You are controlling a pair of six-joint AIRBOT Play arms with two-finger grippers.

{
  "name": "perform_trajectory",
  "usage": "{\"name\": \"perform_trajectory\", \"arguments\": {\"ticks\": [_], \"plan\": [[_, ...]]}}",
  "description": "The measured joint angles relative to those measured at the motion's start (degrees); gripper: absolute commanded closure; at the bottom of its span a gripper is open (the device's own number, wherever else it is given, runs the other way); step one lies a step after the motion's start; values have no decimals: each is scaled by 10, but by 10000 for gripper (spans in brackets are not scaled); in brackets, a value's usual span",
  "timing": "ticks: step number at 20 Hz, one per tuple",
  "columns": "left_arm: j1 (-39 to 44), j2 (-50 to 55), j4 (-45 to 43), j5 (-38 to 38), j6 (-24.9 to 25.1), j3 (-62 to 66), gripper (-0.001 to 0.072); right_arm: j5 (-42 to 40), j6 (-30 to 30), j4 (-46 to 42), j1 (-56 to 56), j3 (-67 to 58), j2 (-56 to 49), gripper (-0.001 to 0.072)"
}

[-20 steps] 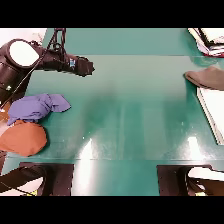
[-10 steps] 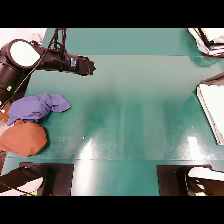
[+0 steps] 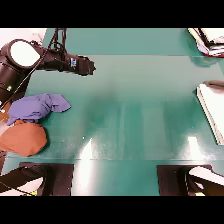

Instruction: Fold the shirts.

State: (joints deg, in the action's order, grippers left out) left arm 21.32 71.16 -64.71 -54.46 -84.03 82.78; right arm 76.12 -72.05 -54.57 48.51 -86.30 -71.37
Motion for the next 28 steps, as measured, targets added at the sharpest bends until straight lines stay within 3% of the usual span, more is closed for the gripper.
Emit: {"name": "perform_trajectory", "arguments": {"ticks": [2,8,9,14,18,20,22,28], "plan": [[0,0,0,0,1,0,685,5,-1,-43,27,58,32,681],[0,0,0,0,4,0,686,26,-2,-133,100,172,94,212],[0,0,0,0,4,0,685,27,-2,-142,108,179,100,208],[0,0,0,0,5,0,685,28,-1,-122,88,163,110,209],[0,0,0,-2,5,0,685,24,-1,-57,-41,126,112,228],[0,0,0,-3,5,0,685,18,0,-38,-127,115,112,422],[0,0,0,-3,5,0,685,8,0,-26,-226,107,112,696],[0,0,0,-4,5,0,685,-34,1,-35,-440,99,112,693]]}}
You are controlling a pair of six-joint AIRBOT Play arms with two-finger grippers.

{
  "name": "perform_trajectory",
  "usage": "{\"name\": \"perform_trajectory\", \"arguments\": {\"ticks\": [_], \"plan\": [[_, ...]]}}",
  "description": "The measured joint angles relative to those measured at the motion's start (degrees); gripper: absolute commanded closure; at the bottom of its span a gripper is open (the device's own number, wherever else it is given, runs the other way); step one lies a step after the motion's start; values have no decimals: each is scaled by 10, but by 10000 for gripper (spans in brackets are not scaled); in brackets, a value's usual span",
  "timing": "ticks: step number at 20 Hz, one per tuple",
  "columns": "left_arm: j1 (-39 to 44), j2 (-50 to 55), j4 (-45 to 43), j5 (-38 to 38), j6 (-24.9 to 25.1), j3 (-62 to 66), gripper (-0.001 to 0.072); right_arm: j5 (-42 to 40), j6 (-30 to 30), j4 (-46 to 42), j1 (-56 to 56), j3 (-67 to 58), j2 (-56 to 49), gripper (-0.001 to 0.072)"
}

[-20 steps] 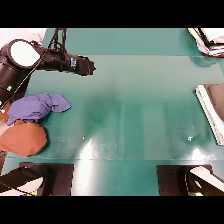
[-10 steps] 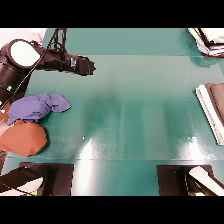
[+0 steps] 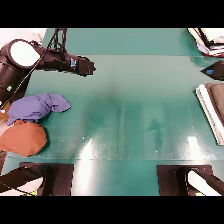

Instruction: Fold the shirts.

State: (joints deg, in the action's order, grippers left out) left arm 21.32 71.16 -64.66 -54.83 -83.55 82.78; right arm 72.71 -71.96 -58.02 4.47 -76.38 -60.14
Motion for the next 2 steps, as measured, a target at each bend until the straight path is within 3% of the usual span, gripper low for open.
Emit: {"name": "perform_trajectory", "arguments": {"ticks": [2], "plan": [[0,0,0,0,0,0,685,-7,1,-12,-37,-1,0,694]]}}
